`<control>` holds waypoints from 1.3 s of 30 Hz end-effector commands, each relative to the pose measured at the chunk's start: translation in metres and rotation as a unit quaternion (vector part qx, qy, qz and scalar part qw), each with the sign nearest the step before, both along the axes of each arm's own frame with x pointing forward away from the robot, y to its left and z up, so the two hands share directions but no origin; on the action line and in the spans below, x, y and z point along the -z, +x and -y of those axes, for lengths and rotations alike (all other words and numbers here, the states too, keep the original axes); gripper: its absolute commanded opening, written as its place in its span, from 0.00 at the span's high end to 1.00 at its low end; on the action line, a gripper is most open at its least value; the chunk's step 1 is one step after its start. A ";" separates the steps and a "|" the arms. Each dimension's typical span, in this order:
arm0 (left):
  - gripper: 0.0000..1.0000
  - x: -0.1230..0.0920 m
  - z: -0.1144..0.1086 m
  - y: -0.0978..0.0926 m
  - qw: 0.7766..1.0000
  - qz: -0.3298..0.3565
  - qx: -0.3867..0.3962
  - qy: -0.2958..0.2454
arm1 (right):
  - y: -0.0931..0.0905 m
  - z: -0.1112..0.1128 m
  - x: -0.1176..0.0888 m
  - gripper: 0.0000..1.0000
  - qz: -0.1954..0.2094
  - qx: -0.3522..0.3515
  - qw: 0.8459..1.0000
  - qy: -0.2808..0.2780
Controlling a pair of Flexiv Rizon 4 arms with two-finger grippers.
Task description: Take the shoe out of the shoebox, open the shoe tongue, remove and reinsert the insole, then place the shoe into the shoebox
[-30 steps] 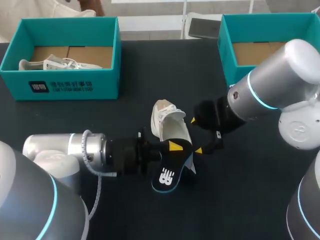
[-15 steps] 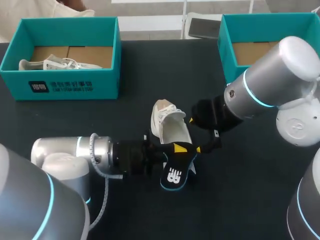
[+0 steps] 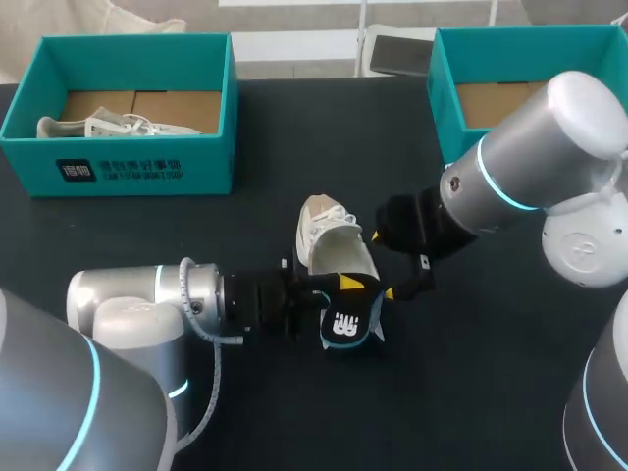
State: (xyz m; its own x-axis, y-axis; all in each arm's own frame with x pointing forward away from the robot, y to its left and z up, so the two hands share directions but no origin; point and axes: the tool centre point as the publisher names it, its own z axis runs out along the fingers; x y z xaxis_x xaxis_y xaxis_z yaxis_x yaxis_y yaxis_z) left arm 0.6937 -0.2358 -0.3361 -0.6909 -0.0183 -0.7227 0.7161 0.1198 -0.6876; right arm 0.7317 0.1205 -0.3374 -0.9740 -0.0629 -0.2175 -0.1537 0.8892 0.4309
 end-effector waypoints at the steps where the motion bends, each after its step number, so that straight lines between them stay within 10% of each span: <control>1: 1.00 0.009 0.007 0.015 1.000 -0.002 -0.001 0.001 | -0.001 -0.002 0.001 0.00 0.002 0.002 1.000 -0.002; 17: 1.00 0.012 0.002 0.018 1.000 -0.005 -0.018 0.004 | -0.001 -0.002 0.001 0.00 0.002 0.002 1.000 -0.002; 21: 0.75 0.000 0.002 0.015 1.000 0.001 -0.016 -0.005 | -0.001 -0.002 0.001 0.00 0.002 0.002 1.000 -0.002; 39: 0.71 -0.021 -0.009 0.003 1.000 0.015 -0.017 -0.013 | -0.001 -0.002 0.001 0.00 0.002 0.002 1.000 -0.002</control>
State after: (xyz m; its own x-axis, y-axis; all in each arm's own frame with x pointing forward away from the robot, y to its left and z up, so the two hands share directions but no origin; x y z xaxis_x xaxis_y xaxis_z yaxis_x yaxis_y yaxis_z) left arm 0.7028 -0.2327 -0.3176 -0.6689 -0.0594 -0.7409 0.7321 0.1198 -0.6706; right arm 0.7318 0.1205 -0.3375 -0.9740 -0.0629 -0.2175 -0.1536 0.8893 0.4308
